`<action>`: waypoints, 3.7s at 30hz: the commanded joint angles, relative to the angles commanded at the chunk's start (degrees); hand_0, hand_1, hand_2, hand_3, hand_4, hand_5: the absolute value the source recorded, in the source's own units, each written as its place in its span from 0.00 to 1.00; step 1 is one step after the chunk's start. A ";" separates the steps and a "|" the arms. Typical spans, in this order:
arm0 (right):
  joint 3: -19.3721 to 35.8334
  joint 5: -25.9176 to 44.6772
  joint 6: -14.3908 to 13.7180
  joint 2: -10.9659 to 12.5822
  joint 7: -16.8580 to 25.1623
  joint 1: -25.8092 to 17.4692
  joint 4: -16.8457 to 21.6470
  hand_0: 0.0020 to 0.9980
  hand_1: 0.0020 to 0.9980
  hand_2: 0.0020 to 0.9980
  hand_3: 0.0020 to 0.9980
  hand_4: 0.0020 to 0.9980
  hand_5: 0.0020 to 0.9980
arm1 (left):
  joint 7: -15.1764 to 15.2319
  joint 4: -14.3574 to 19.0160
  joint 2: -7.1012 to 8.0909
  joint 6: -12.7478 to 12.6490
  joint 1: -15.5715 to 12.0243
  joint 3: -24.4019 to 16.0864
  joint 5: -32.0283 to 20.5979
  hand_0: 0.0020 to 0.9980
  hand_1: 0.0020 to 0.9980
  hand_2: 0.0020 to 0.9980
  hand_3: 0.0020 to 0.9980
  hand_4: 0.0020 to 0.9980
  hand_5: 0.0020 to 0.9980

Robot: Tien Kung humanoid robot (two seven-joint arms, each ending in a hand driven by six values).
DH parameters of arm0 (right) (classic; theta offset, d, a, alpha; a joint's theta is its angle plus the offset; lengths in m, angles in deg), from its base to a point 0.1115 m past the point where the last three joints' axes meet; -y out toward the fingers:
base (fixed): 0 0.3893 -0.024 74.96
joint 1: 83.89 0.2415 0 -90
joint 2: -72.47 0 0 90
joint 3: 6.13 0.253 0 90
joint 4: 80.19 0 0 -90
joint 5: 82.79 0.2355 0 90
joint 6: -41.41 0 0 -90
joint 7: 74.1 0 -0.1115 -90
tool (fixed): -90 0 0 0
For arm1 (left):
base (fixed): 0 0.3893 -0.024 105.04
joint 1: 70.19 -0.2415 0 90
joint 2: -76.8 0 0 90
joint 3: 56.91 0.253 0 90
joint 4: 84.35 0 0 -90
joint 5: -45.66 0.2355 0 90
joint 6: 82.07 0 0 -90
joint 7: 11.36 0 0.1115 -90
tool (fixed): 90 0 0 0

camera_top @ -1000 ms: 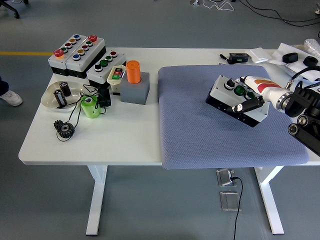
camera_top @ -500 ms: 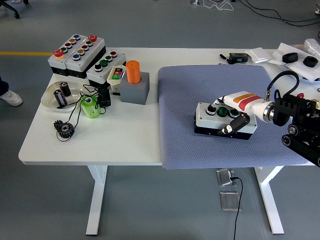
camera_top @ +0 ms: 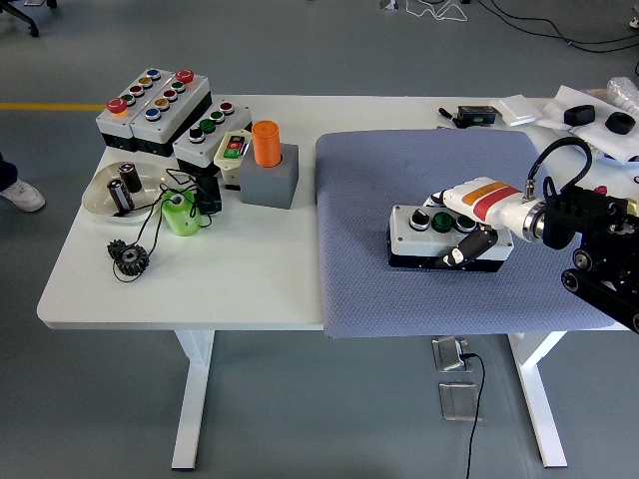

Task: Pick up the button,place it on the desk,press the button,press the button

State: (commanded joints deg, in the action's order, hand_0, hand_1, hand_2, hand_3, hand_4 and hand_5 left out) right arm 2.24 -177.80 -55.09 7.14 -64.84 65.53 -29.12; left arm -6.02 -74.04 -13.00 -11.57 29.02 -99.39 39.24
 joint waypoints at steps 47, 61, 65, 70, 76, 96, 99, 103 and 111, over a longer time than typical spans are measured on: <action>2.78 2.07 -1.97 3.07 -0.36 -3.82 4.76 0.96 0.93 1.00 1.00 0.90 0.21 | 0.03 0.00 -0.20 -0.10 -2.01 -0.74 1.55 0.66 0.70 0.73 0.50 0.32 0.96; 12.88 8.92 -2.91 11.07 -2.03 -7.60 17.45 0.91 0.87 0.95 1.00 0.89 0.30 | 0.38 0.00 -0.12 0.13 -1.83 -0.57 1.27 0.66 0.70 0.73 0.50 0.32 0.96; 15.15 11.28 -3.72 13.66 -3.72 -8.56 20.40 0.91 0.87 0.95 1.00 0.89 0.30 | 0.41 0.00 -0.08 0.13 -1.67 -0.57 1.26 0.66 0.70 0.73 0.50 0.32 0.96; 17.02 16.67 -5.94 16.30 -4.63 -9.99 22.23 0.77 0.67 0.72 0.99 0.84 0.39 | 0.46 0.00 -0.07 0.05 -1.46 -0.78 1.41 0.65 0.70 0.73 0.50 0.32 0.96; 17.16 23.79 -6.55 17.88 -4.84 -10.74 22.26 0.43 0.21 0.33 0.90 0.78 0.40 | 0.41 0.00 -0.11 -0.05 -1.36 -1.23 1.67 0.65 0.70 0.73 0.50 0.32 0.96; 16.38 30.93 0.80 19.83 -11.41 -11.09 22.66 0.15 0.00 0.06 0.73 0.64 0.43 | 0.40 0.00 -0.14 0.06 -1.01 -1.39 1.73 0.65 0.70 0.73 0.50 0.32 0.96; 16.21 30.34 1.64 20.49 -12.33 -11.35 23.44 0.15 0.00 0.06 0.73 0.64 0.43 | 0.40 0.00 -0.13 0.06 -0.97 -1.49 1.79 0.65 0.70 0.73 0.50 0.32 0.96; 15.77 29.75 2.15 21.14 -12.76 -11.82 24.51 0.15 0.00 0.05 0.72 0.63 0.44 | 0.42 0.00 -0.04 0.12 -0.97 -0.92 1.41 0.65 0.70 0.73 0.50 0.32 0.96; 14.87 29.57 2.30 21.59 -12.88 -12.20 25.94 0.14 0.00 0.05 0.72 0.63 0.45 | 0.39 0.00 -0.14 0.08 -0.90 -1.40 1.75 0.65 0.70 0.73 0.50 0.32 0.96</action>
State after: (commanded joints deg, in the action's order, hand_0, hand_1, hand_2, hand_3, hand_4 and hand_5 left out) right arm 17.12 -148.23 -52.79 28.73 -77.71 53.33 -3.18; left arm -5.64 -74.04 -13.14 -11.49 28.12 -100.79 40.99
